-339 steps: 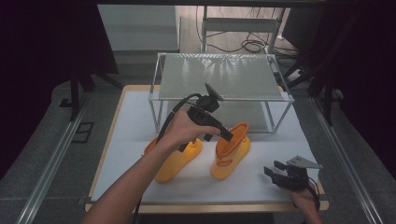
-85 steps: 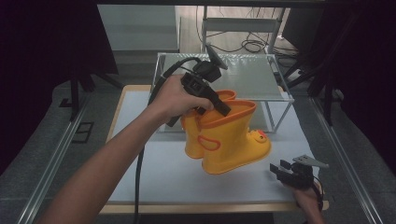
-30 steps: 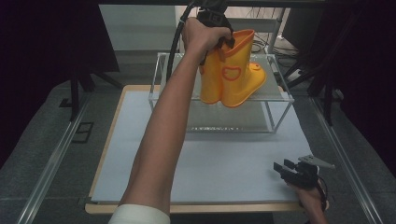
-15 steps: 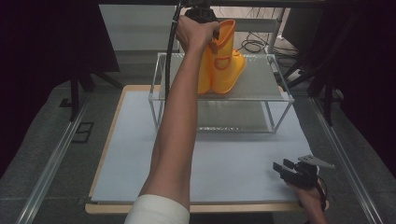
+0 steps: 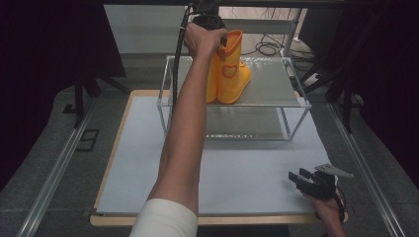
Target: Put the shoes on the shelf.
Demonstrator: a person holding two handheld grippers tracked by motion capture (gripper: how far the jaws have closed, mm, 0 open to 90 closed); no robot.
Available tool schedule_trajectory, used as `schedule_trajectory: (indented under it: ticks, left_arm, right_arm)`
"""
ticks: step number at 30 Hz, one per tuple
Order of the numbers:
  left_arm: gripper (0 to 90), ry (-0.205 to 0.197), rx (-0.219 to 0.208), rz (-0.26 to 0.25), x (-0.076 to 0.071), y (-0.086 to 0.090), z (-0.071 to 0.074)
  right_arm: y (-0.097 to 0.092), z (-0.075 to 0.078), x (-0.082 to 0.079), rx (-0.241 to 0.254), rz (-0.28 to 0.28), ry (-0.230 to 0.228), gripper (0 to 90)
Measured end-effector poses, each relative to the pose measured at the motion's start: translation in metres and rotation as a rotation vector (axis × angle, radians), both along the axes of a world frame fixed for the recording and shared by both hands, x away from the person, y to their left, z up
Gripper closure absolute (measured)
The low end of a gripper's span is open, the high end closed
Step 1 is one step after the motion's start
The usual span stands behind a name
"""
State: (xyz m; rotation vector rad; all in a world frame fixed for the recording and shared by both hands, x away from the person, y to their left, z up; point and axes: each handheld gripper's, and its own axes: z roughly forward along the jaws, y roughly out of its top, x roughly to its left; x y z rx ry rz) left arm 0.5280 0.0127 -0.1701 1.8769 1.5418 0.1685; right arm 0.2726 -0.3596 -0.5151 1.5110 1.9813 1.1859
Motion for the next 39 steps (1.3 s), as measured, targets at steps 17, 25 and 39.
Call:
schedule_trajectory:
  ticks: [17,25,39]
  left_arm:
    - [39.8,-0.066,-0.057,-0.079,-0.010,0.001,0.026]
    - [52.5,-0.126,-0.060,-0.148,-0.036,0.020,0.043]
    - [83.7,-0.145,-0.014,-0.222,-0.077,0.072,0.049]
  right_arm:
    - [0.003,-0.001,0.000,-0.006,0.010,0.002,44.2]
    - [0.002,0.001,-0.001,-0.008,0.006,-0.003,44.1]
    - [0.005,0.003,-0.001,-0.024,0.009,-0.008,44.1]
